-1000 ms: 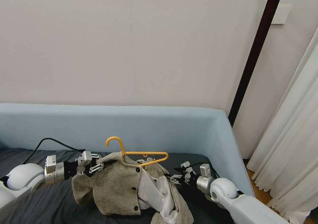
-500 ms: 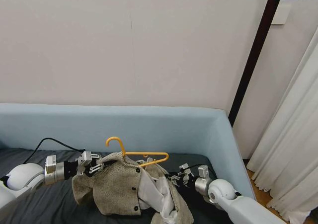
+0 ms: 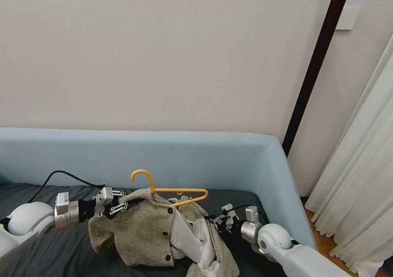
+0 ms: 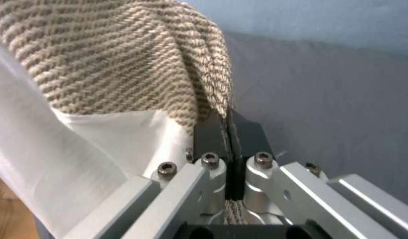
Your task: Pick up the clothes from the sofa and hang them on the clothes hanger.
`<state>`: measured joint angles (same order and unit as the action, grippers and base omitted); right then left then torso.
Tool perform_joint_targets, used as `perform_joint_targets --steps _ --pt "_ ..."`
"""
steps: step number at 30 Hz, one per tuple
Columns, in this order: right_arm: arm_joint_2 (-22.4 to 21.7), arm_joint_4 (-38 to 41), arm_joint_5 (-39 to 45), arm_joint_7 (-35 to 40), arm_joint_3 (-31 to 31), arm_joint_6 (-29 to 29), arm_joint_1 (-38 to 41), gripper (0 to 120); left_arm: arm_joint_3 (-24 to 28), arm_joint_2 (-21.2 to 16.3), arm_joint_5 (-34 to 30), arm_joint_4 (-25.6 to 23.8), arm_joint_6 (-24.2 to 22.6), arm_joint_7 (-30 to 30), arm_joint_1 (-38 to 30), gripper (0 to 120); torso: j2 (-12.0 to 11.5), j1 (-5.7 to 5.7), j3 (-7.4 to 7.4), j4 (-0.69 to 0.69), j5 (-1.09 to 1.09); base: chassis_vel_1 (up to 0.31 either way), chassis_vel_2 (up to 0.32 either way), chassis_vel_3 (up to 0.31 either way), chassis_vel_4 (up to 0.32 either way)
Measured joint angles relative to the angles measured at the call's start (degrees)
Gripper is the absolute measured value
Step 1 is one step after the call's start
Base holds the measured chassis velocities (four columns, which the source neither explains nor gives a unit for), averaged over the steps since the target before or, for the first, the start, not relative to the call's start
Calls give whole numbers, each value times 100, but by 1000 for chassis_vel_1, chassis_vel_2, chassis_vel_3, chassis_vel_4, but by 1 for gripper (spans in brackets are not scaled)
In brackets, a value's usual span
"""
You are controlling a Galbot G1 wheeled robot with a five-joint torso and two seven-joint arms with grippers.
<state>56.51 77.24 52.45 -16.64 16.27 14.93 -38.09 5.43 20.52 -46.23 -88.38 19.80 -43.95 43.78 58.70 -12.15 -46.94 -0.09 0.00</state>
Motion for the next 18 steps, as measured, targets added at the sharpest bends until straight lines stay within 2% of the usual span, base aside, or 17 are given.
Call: perform_joint_targets --steps 9,18 --pt "-213 369 680 435 -678 34 32 0 -168 -129 163 39 123 -178 4 8 0 0 0 -1 0 0 0 0 0" --pt "-537 704 1045 603 -1008 111 14 0 -273 -208 385 45 189 -280 36 8 0 0 0 -1 0 0 0 0 0"
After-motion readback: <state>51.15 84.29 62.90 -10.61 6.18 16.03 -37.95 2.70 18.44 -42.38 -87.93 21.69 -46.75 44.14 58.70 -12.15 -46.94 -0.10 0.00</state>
